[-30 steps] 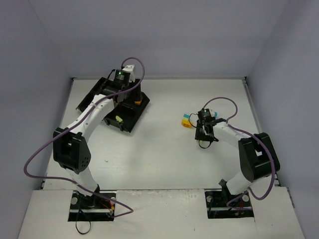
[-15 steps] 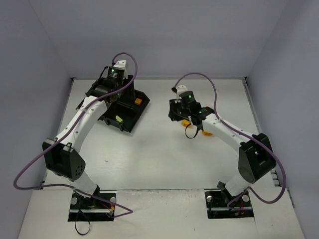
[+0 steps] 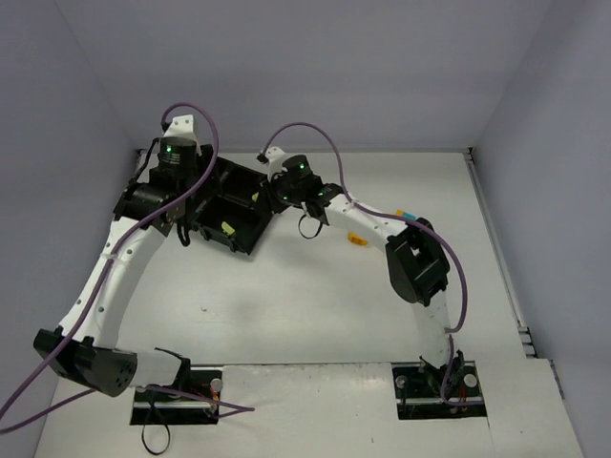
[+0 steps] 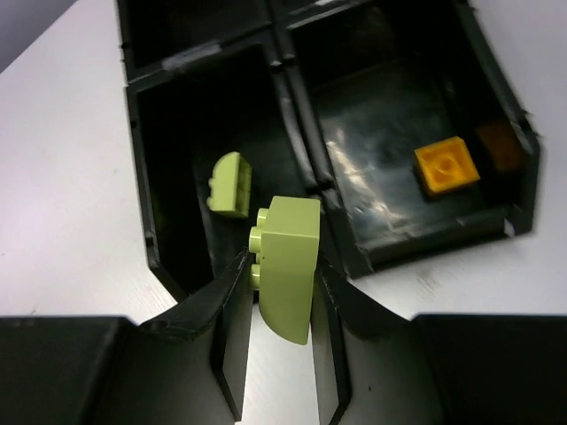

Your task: Sort the legos into containers by color

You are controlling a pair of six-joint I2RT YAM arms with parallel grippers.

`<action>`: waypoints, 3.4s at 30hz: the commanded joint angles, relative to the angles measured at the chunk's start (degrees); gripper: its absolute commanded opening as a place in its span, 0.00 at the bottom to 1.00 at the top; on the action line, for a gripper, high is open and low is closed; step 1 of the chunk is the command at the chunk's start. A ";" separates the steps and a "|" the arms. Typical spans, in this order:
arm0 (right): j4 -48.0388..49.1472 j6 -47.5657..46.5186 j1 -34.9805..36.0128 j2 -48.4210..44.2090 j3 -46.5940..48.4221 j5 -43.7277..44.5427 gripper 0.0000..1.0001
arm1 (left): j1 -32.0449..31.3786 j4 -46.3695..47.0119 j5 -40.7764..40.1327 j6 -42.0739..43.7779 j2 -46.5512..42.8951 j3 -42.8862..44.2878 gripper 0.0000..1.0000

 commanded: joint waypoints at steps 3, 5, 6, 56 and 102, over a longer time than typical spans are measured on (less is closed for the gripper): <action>6.12 -2.51 3.46 4.51 9.45 -6.05 0.09 | 0.81 -0.26 -3.12 0.50 -4.96 -1.73 0.50; 6.21 -2.42 4.61 6.63 12.60 -6.40 0.17 | 0.99 -0.70 -3.12 0.50 -5.49 -2.43 0.50; 6.12 -2.33 4.79 8.64 13.50 -6.58 0.21 | 0.99 -0.79 -3.12 0.50 -6.10 -2.70 0.50; -23.15 39.15 -13.93 -12.52 -20.51 39.66 0.81 | -7.54 7.38 8.74 -1.87 8.66 -2.44 0.50; 2.31 -1.77 -4.88 -31.03 -35.61 26.58 0.00 | -7.71 14.40 31.39 -1.69 9.88 -3.76 0.50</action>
